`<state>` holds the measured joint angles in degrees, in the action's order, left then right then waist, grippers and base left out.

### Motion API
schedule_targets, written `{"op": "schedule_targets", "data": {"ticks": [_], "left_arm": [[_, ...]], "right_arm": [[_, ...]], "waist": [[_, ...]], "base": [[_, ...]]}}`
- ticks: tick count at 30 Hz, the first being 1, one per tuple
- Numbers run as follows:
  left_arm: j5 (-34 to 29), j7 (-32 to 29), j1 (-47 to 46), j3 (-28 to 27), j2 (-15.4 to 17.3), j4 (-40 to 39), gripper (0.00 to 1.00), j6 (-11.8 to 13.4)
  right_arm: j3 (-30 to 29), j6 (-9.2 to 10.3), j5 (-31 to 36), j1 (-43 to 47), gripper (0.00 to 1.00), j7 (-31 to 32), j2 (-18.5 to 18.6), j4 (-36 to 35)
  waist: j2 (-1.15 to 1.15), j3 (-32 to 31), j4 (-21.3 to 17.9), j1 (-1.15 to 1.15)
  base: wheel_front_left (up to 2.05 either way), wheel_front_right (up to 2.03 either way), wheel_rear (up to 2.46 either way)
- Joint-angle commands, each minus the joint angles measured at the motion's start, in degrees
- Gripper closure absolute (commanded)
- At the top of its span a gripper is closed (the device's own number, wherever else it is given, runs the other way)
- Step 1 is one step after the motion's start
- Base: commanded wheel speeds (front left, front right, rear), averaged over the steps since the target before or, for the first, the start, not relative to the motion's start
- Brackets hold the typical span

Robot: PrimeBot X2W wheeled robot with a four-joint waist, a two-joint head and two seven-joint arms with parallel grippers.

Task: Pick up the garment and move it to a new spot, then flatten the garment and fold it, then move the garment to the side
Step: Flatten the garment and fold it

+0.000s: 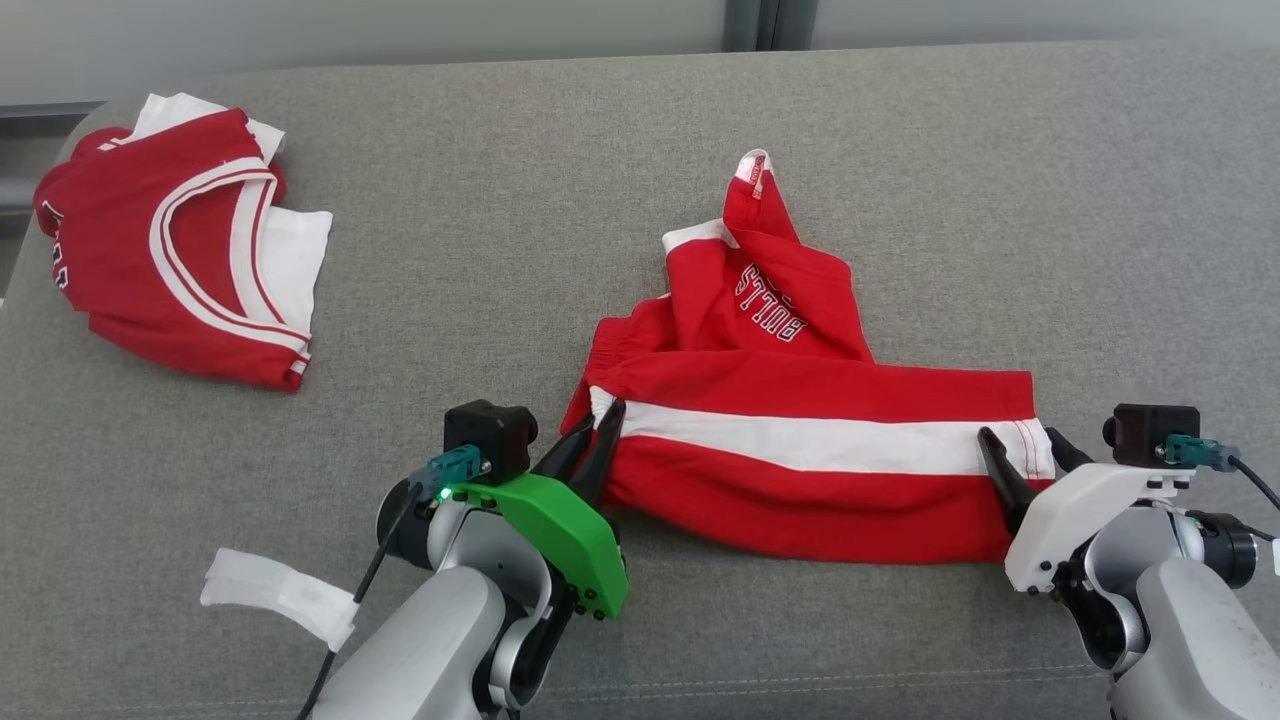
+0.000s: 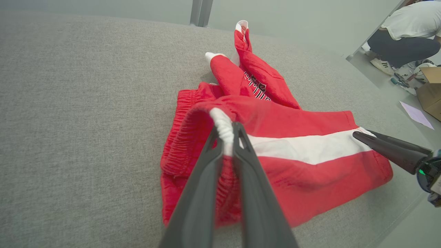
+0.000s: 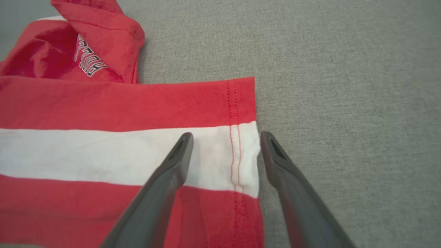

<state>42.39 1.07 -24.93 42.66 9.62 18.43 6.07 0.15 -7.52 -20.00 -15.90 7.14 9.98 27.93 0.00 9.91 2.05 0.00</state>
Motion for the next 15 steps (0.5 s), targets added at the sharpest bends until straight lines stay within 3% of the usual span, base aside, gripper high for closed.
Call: {"op": "schedule_targets", "data": {"ticks": [1,8,13,15], "left_arm": [[0.21,-0.1,0.52,-0.04,0.08,0.0,1.0,-0.07],[0.44,-0.42,0.52,0.08,0.42,-0.07,1.0,0.23],[0.67,-0.75,0.35,0.08,0.66,-0.17,1.0,0.3],[0.73,-0.76,0.08,0.12,0.71,-0.23,1.0,0.31]], "right_arm": [[0.27,0.07,-0.04,0.12,0.0,0.22,0.7,-0.82],[1.76,0.06,-0.46,2.56,0.44,3.15,0.61,-5.16],[1.53,0.06,-0.72,3.12,0.44,5.23,0.44,-7.0],[1.17,0.06,-0.51,3.11,0.49,6.11,0.39,-7.41]], "waist": [[0.0,-0.17,-0.01,0.0],[0.0,-0.28,-0.16,0.0],[0.0,-0.16,-0.32,0.0],[0.0,-0.03,-0.29,0.0]], "base": [[0.0,0.0,0.0],[0.0,0.0,0.0],[0.0,0.0,0.0],[0.0,0.0,0.0]]}}
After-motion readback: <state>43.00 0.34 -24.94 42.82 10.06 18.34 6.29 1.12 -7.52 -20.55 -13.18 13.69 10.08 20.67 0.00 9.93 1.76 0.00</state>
